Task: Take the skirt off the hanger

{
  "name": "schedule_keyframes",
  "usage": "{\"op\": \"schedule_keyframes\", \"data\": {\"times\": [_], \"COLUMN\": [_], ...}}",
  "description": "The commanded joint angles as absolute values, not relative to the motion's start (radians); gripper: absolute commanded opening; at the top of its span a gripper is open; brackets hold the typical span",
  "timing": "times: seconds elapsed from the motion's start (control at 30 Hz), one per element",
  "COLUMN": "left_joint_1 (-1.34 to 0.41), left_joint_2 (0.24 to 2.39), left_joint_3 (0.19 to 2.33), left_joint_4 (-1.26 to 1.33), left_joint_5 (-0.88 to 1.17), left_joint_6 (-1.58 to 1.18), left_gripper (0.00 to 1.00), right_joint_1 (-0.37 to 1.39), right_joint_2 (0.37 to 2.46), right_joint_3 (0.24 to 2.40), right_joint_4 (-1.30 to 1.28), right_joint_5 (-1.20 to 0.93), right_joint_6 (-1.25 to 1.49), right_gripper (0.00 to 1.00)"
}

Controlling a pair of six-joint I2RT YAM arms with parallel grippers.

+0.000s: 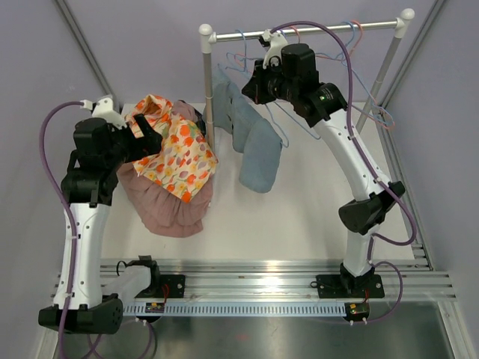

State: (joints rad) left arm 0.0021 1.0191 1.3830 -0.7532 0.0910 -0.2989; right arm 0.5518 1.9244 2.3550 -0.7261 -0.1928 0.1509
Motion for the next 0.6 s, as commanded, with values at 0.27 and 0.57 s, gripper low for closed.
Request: {"op": "schedule_keyframes", "data": {"times": [0.27,0.57], "left_joint_1": [-0.42,-0.569], "left_joint_2": [1.144,1.265], "left_joint_3": [1.314,1.284], "left_joint_4": [-0.387,-0.166], "left_joint_5": [0.258,0.389], "left_joint_6": [-0.287,-0.313], "left_gripper": [0.99,0.99], "right_joint_1": [0.561,0.574], "right_joint_2": [1.775,1.709], "right_joint_3": [2.338,2.424], "right_joint_4": [-0.673,-0.71], "right_joint_5": [-0.195,-0.207], "right_joint_6": [0.178,0.242], "right_gripper": [0.0,0.0]}}
